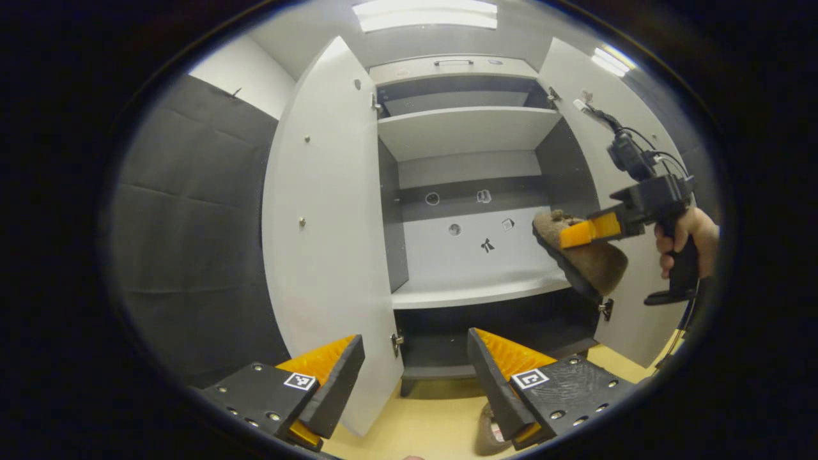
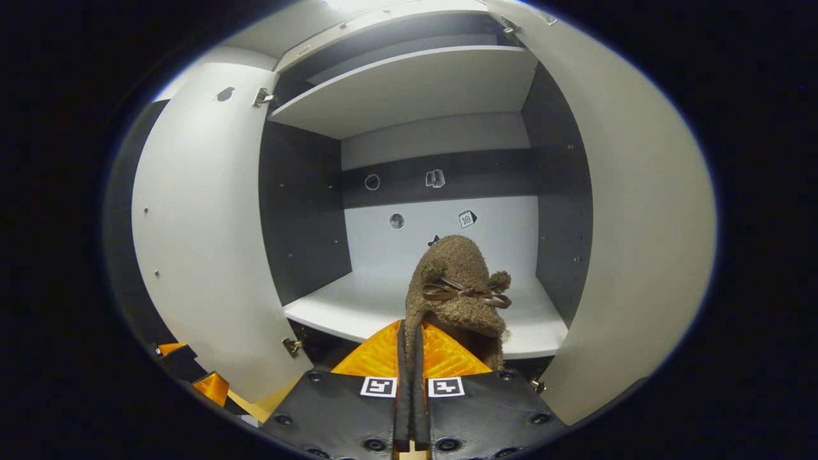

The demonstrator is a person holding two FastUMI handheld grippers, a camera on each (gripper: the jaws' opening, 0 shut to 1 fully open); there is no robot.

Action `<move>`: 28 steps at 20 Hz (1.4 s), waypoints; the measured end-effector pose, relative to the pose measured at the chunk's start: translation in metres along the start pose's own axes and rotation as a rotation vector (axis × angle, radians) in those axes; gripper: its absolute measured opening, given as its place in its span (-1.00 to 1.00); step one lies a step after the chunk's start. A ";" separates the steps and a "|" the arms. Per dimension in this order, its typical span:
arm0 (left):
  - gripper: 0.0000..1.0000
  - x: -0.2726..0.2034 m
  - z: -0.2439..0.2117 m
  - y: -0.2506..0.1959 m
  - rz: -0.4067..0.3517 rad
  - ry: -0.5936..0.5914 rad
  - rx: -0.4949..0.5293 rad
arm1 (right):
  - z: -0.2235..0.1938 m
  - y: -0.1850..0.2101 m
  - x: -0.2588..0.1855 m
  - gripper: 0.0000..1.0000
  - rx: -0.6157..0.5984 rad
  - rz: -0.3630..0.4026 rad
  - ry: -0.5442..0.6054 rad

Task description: Grab one shoe with the right hand and put it into the shoe cabinet, grab the other shoe with the left hand and put it into the shoe cabinet; then close the right door with the right hand and the left door with the left hand.

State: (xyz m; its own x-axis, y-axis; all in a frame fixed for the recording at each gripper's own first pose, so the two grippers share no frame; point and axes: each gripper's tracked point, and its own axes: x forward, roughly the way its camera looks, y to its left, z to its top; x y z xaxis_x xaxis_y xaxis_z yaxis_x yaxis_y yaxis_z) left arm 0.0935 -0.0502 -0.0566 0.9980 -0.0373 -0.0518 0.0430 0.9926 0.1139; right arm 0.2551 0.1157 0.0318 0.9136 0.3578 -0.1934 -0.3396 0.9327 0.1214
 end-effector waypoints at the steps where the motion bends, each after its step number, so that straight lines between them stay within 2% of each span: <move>1: 0.89 0.001 -0.002 0.002 0.004 0.005 -0.004 | 0.007 -0.004 0.010 -1.00 -0.002 -0.014 -0.003; 2: 0.89 0.001 -0.004 0.004 0.006 0.006 -0.008 | 0.013 -0.008 0.019 -0.93 -0.006 -0.027 -0.004; 7: 0.89 0.004 -0.012 0.006 0.003 0.017 -0.024 | 0.031 -0.036 0.072 -0.92 -0.010 -0.113 0.007; 8: 0.89 0.004 -0.014 0.006 0.002 0.021 -0.027 | 0.030 -0.042 0.082 -0.85 -0.009 -0.131 0.025; 9: 0.89 0.005 -0.015 0.006 0.002 0.025 -0.027 | 0.025 -0.044 0.088 -0.92 -0.007 -0.141 0.048; 13: 0.89 0.005 -0.020 0.010 0.007 0.035 -0.022 | 0.012 -0.061 0.117 -0.92 0.025 -0.200 0.130; 14: 0.89 0.006 -0.023 0.011 0.008 0.040 -0.024 | 0.013 -0.066 0.118 -0.80 0.022 -0.216 0.129; 15: 0.89 0.007 -0.024 0.012 0.008 0.045 -0.026 | 0.013 -0.067 0.117 -0.80 0.019 -0.218 0.128; 16: 0.89 0.009 -0.027 0.011 0.007 0.051 -0.028 | 0.015 -0.065 0.115 -0.64 0.003 -0.220 0.115; 17: 0.89 0.010 -0.029 0.011 0.004 0.058 -0.029 | 0.018 -0.067 0.112 -0.63 -0.019 -0.225 0.099; 18: 1.00 0.011 -0.032 0.009 -0.003 0.063 -0.029 | 0.020 -0.065 0.109 -0.39 -0.037 -0.224 0.092; 19: 1.00 0.013 -0.033 0.007 -0.012 0.067 -0.032 | 0.020 -0.062 0.104 -0.19 -0.058 -0.216 0.085; 20: 1.00 0.016 -0.036 0.004 -0.022 0.072 -0.036 | 0.022 -0.059 0.098 0.35 -0.072 -0.211 0.075; 21: 1.00 0.017 -0.039 0.001 -0.034 0.080 -0.043 | 0.024 -0.059 0.091 0.53 -0.089 -0.211 0.058; 22: 1.00 0.019 -0.042 -0.002 -0.048 0.089 -0.050 | 0.027 -0.056 0.082 0.80 -0.105 -0.207 0.037; 24: 1.00 0.023 -0.052 -0.012 -0.086 0.117 -0.062 | 0.029 -0.050 0.064 0.99 -0.130 -0.195 -0.007; 28: 1.00 0.030 -0.081 -0.034 -0.174 0.195 -0.086 | 0.027 -0.038 0.020 0.94 -0.135 -0.164 -0.087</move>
State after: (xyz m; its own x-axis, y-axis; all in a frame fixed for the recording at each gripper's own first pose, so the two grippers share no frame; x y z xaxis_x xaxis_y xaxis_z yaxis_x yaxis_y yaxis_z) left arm 0.1183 -0.0760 -0.1425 0.9477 -0.1931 -0.2540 0.2004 0.9797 0.0026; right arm 0.2922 0.0862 0.0498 0.9728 0.2013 -0.1145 -0.2067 0.9777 -0.0372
